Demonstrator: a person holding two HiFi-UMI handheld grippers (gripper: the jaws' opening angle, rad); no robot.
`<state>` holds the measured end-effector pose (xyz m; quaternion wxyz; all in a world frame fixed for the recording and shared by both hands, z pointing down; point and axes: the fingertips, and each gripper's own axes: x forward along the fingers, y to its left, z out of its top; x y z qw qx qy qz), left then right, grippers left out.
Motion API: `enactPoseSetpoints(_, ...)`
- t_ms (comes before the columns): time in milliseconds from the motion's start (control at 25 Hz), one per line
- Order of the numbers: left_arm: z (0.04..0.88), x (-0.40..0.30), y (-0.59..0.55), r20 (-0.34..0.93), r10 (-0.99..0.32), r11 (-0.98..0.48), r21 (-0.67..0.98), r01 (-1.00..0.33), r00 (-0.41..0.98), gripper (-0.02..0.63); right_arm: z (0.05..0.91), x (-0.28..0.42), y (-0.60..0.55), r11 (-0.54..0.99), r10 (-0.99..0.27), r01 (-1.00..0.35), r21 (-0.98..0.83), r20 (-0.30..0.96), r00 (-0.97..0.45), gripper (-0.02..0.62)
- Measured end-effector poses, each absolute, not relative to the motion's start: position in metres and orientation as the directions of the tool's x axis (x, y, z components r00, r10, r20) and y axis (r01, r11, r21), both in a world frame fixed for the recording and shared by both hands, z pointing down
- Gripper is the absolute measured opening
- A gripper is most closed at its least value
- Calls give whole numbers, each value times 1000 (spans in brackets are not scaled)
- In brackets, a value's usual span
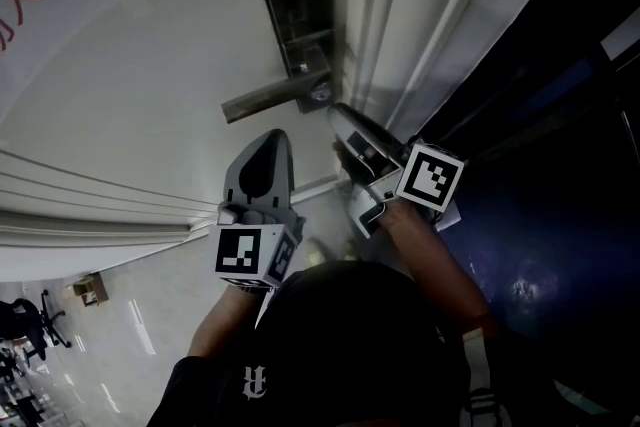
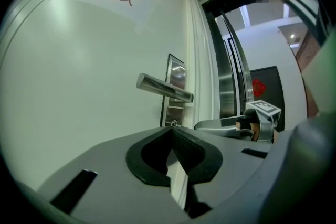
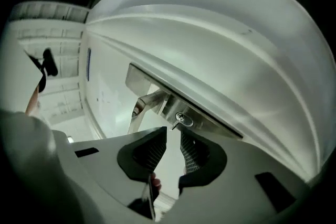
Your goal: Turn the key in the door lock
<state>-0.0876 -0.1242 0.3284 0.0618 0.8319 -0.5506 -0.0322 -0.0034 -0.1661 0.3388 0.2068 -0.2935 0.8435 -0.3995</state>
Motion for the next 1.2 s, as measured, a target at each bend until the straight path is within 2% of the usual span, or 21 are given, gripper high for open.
enactPoseSetpoints(120, 328, -85, -123, 8, -920, -388, 139, -911, 392, 6, 335, -1, -165, 581, -682, -496, -645, -53, -730, 61)
enactPoseSetpoints(240, 327, -83, -122, 6, -922, -382, 139, -914, 386, 6, 329, -3, -165, 651, -682, -605, -458, -3, -732, 61)
enactPoseSetpoints(360, 327, -83, -121, 10, -923, -380, 127, -916, 384, 6, 323, -4, -164, 697, -697, -691, -191, 48, -716, 61)
enactPoseSetpoints(480, 328, -85, -119, 14, -927, -371, 128, -920, 376, 6, 318, -7, -161, 696, -717, -705, 136, 87, -691, 61)
enactPoseSetpoints(640, 330, -87, -116, 21, -930, -361, 128, -924, 367, 6, 317, -12, -156, 600, -752, -608, 521, 106, -651, 61)
enactPoseSetpoints(760, 327, -87, -115, 14, -932, -358, 121, -926, 362, 6, 321, -17, -154, 508, -773, -496, 704, 118, -624, 61)
enactPoseSetpoints(1000, 326, -86, -115, 5, -931, -363, 121, -924, 366, 6, 329, -24, -157, 333, -805, -301, 894, 104, -584, 61)
enactPoseSetpoints(1200, 326, -87, -116, -2, -929, -368, 127, -921, 371, 6, 339, -29, -158, 251, -817, -171, 953, 114, -565, 61)
